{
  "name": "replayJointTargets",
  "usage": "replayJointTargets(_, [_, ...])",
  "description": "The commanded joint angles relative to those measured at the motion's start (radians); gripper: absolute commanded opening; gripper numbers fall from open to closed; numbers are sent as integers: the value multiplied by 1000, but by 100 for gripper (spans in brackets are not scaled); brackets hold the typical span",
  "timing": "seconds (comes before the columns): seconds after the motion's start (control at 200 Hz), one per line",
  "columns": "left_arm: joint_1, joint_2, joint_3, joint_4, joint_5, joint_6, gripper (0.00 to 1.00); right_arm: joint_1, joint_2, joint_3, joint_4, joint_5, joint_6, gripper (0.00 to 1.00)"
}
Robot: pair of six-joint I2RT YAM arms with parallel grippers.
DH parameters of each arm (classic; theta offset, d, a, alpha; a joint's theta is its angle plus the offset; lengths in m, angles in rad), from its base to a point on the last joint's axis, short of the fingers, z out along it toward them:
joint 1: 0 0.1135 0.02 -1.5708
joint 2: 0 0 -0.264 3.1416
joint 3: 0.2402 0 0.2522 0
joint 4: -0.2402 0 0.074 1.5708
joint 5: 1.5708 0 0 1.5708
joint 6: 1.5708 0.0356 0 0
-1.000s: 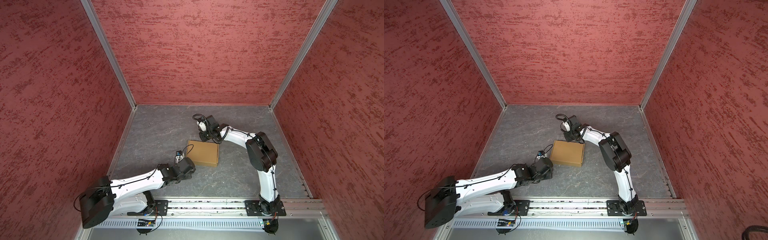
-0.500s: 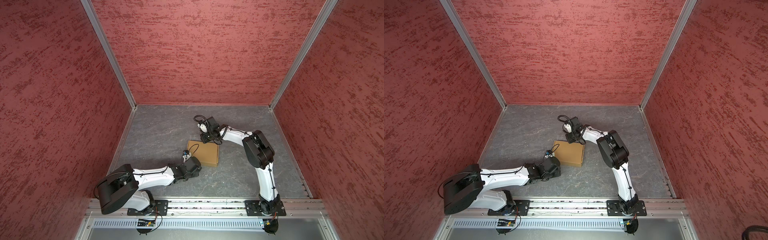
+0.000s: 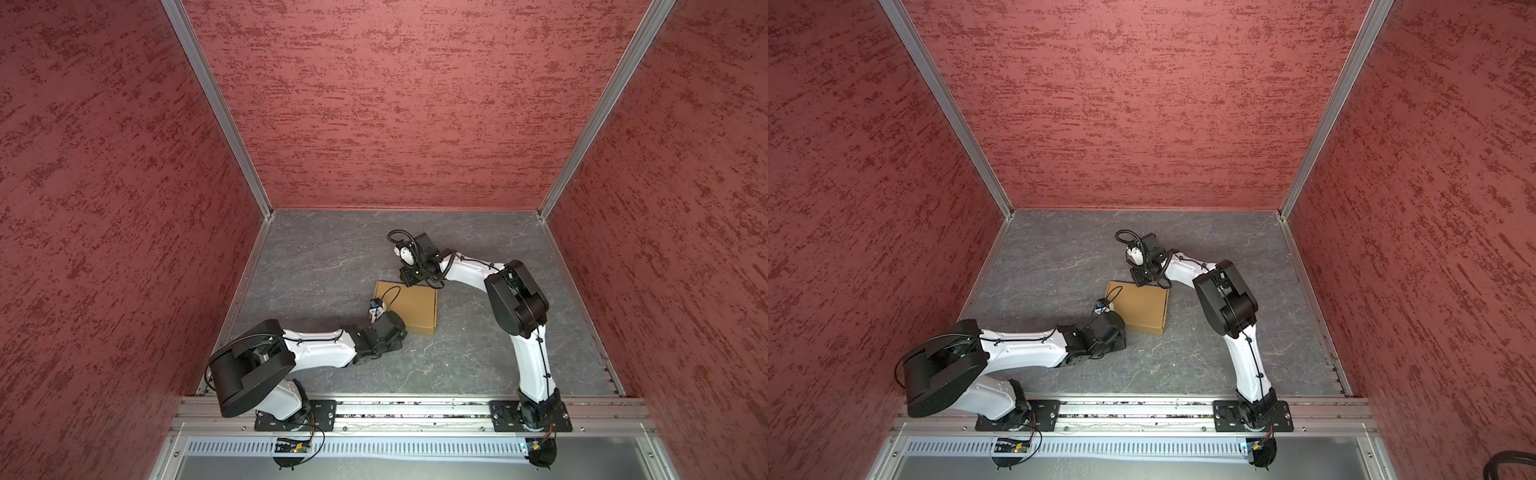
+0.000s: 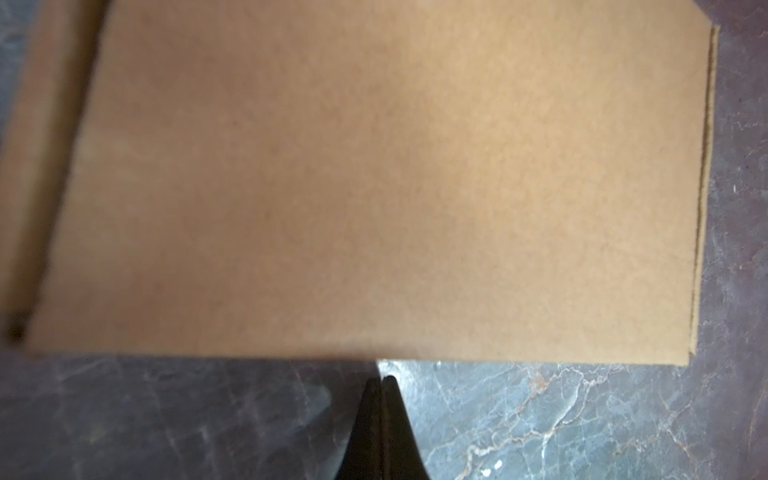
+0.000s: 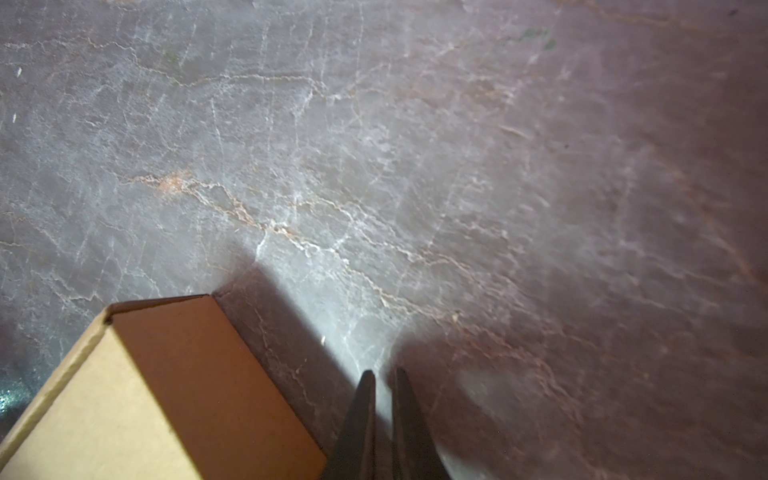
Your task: Fold the paper box
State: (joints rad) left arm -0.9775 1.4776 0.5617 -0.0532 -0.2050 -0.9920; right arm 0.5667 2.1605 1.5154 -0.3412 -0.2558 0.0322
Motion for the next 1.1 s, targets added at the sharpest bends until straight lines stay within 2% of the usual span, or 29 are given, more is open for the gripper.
replayJointTargets(0.0, [11, 22, 11, 14, -17, -1, 0, -7, 21, -19, 15, -29, -15, 12])
replayJointTargets(0.666, [21, 83, 17, 99, -98, 21, 0, -1, 17, -82, 11, -88, -10, 10])
replayJointTargets(1.097, [22, 94, 29, 99, -106, 25, 0, 15, 21, -99, 9, -93, -8, 10])
